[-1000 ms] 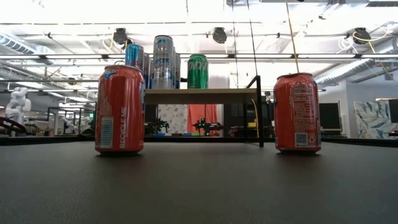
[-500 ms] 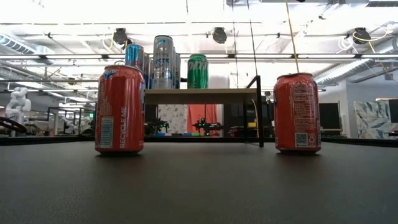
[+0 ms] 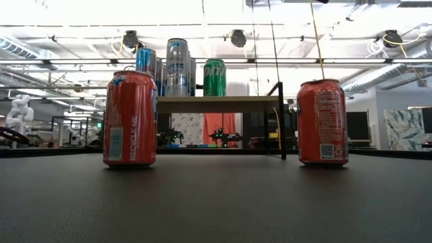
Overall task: Place canned beverage on shelf
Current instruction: Put the green soda can on the shelf
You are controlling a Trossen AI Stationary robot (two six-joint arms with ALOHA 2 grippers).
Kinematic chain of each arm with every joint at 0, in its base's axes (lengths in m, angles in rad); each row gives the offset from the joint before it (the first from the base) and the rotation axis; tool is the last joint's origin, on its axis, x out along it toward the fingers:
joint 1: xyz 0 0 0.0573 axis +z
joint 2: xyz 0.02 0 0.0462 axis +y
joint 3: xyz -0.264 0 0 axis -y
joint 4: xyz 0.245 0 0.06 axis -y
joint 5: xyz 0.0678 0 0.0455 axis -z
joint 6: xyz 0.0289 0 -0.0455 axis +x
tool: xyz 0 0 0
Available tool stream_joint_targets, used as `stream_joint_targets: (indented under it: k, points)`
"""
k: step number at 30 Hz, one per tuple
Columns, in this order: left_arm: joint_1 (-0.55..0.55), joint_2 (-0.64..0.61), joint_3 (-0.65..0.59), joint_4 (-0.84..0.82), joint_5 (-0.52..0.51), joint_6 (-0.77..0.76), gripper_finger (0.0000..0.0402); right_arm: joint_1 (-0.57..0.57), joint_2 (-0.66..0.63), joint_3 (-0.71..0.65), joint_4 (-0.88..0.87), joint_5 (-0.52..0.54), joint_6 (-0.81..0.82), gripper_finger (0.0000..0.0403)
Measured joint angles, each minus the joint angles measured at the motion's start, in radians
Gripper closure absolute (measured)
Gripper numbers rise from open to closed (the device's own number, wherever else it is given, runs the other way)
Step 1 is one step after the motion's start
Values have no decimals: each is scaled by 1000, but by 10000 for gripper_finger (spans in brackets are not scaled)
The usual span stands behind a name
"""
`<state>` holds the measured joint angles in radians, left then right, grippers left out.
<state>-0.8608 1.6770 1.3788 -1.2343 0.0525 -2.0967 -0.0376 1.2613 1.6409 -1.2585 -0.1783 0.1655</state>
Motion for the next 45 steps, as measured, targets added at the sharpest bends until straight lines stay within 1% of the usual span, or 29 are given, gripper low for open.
stream_joint_targets:
  k: [7, 13, 19, 30, 34, 40, 45]
  points:
    - [0, 4, 0, 9, 3, 11, 31, 0, 4, 0, 42, 1, -21, 403]
    - [-19, 10, 0, 21, 5, 7, 31, 0, 5, 0, 43, 2, -22, 403]
    - [-31, 11, 0, 14, 6, -30, 31, 0, 5, 0, 43, 2, -24, 403]
    - [-30, 10, -25, 45, -5, 9, 32, 0, 5, 0, 43, 2, -28, 403]
    - [-30, 10, -45, 99, 0, 35, 44, 0, 5, 0, 43, 1, -28, 403]
    - [-30, 10, -49, 105, 4, 37, 77, 0, 5, 0, 43, 0, -28, 403]
    - [-30, 10, -49, 107, 15, 75, 89, 0, 5, 0, 43, 0, -28, 403]
